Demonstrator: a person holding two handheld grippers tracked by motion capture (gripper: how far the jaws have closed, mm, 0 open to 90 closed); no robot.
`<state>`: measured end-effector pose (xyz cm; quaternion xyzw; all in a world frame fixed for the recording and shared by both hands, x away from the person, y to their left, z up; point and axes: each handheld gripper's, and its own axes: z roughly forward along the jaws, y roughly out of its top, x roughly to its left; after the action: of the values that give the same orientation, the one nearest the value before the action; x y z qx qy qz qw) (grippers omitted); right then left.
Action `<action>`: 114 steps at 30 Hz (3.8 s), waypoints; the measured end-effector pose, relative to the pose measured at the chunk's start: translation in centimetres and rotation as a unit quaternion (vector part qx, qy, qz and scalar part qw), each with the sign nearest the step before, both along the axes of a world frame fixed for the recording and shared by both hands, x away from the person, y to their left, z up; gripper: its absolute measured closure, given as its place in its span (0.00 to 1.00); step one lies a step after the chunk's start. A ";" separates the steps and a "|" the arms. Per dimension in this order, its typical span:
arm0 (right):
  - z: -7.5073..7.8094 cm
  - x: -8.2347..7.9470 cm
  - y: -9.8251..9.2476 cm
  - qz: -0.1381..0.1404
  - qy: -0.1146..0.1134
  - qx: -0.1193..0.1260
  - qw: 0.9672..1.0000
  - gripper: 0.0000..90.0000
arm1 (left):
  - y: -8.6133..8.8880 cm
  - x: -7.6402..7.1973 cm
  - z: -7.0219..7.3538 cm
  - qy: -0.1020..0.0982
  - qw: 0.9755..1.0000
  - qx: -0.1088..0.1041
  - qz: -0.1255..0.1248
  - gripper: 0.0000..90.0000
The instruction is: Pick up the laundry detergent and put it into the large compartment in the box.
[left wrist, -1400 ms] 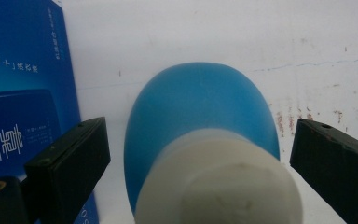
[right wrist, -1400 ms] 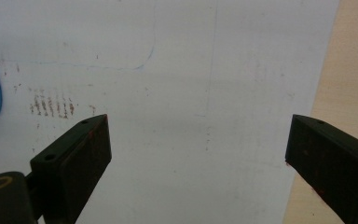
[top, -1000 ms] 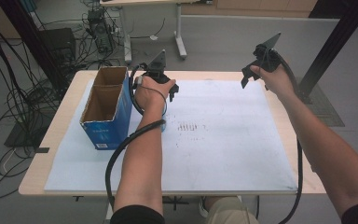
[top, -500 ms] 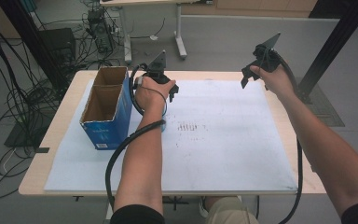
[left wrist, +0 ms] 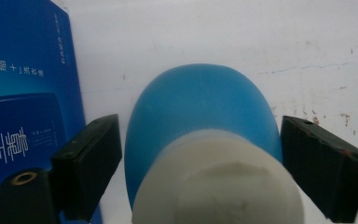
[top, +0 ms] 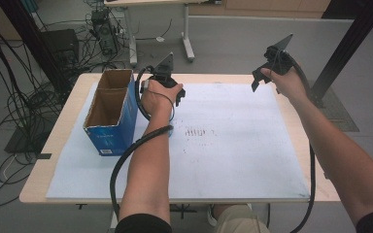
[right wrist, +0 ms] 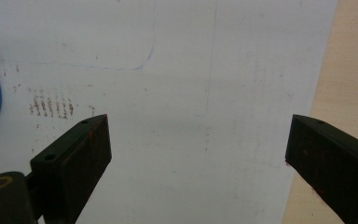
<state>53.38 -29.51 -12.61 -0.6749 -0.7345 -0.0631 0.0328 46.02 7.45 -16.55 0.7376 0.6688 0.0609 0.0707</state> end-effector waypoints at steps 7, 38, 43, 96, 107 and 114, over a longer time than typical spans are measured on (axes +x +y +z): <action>0.0 0.0 0.0 0.000 0.000 0.001 1.000 0.08 | -0.4 -0.6 0.0 -0.012 1.000 0.011 0.003 0.41; -0.1 0.1 0.1 -0.001 0.003 -0.001 1.000 0.08 | -0.1 -0.5 0.0 -0.012 1.000 0.009 0.002 0.41; -0.1 0.1 0.1 -0.001 0.003 0.000 1.000 0.08 | -0.2 -0.5 0.0 -0.011 1.000 0.009 0.002 0.41; -0.3 0.1 0.3 0.001 0.003 -0.005 1.000 0.08 | 0.1 -0.5 0.0 -0.012 1.000 0.006 -0.003 0.42; -0.3 0.1 0.3 0.000 0.003 -0.005 1.000 0.08 | 0.0 -0.5 0.0 -0.012 1.000 0.006 -0.002 0.42; -0.3 0.1 0.3 0.000 0.003 -0.004 1.000 0.08 | 0.1 -0.5 0.0 -0.013 1.000 0.007 -0.002 0.42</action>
<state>53.50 -29.25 -12.90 -0.6750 -0.7348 -0.0578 0.0325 45.48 7.53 -16.55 0.7389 0.6656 0.0744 0.0745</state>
